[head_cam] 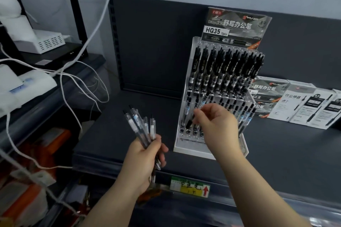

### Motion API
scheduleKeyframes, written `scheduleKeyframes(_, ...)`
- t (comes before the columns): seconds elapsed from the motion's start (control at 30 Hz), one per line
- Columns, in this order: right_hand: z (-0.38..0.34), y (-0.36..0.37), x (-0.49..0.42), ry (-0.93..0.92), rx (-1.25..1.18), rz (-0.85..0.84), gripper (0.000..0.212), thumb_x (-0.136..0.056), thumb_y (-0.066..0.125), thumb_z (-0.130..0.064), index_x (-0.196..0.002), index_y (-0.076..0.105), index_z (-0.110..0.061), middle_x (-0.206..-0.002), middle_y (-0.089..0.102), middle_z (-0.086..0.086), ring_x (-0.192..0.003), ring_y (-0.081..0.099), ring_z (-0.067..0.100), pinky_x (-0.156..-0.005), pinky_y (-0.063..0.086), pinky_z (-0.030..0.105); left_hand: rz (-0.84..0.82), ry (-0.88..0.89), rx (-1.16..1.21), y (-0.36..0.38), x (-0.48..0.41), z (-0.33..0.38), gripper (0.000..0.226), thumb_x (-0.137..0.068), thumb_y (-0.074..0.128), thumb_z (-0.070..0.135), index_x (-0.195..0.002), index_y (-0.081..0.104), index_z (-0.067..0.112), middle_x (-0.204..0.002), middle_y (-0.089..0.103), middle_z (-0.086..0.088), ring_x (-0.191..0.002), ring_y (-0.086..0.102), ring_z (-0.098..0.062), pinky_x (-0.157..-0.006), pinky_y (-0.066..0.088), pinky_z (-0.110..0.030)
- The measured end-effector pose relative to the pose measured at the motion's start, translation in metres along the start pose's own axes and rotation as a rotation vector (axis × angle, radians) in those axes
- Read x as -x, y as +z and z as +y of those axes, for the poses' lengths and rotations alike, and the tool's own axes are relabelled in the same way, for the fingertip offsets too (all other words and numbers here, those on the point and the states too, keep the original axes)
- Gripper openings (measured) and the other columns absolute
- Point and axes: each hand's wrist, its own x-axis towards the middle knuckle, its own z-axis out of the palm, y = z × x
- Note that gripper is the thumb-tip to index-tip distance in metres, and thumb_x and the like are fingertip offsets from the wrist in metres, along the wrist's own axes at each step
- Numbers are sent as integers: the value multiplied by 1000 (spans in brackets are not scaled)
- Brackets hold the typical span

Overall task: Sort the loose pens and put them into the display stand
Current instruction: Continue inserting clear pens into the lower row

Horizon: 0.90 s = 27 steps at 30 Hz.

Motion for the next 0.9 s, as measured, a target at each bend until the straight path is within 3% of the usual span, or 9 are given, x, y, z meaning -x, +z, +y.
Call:
scheduleKeyframes(0.2,4,14,-5,-65,98,25,11,-89,60,-32,-86,63,-22,-67,66,-8,-47,53,-2,-46,40,10,-20,-16,53,-1,2,1,8,-95,50,16,-93,55,10,-60,56,-1,-47,46,-11,-45,42,-24)
scheduleKeyframes(0.3,8,19,-6,-64,149,-7,14,-90,60,-31,-87,65,-18,-66,66,-6,-45,51,0,-46,38,14,-34,-6,57,0,4,2,11,-95,49,23,-93,52,12,-59,56,0,-46,45,-9,-45,40,-24)
scheduleKeyframes(0.47,22,31,-1,-66,295,-84,23,-91,58,-31,-97,67,-11,-72,67,0,-63,63,14,-57,49,22,-30,-20,96,0,6,5,17,-96,47,27,-97,53,11,-61,58,-3,-45,44,-10,-43,38,-24)
scheduleKeyframes(0.63,21,32,-4,-69,323,-91,23,-92,57,-30,-94,69,-11,-68,66,2,-60,61,17,-58,50,26,-51,-8,76,-2,9,6,18,-96,47,26,-92,55,10,-67,60,-4,-48,47,-11,-43,40,-24)
scheduleKeyframes(0.8,19,30,1,-61,311,-67,18,-88,62,-32,-94,64,-15,-76,65,-5,-68,61,12,-62,50,25,-53,-33,113,-3,10,7,20,-95,48,24,-86,56,8,-66,60,-3,-50,50,-11,-44,43,-24)
scheduleKeyframes(0.9,14,25,11,-53,200,-83,13,-86,64,-33,-88,61,-21,-73,62,-9,-66,60,5,-58,47,17,-76,-46,143,-2,10,8,21,-95,48,24,-86,56,7,-65,61,-2,-49,51,-11,-45,45,-24)
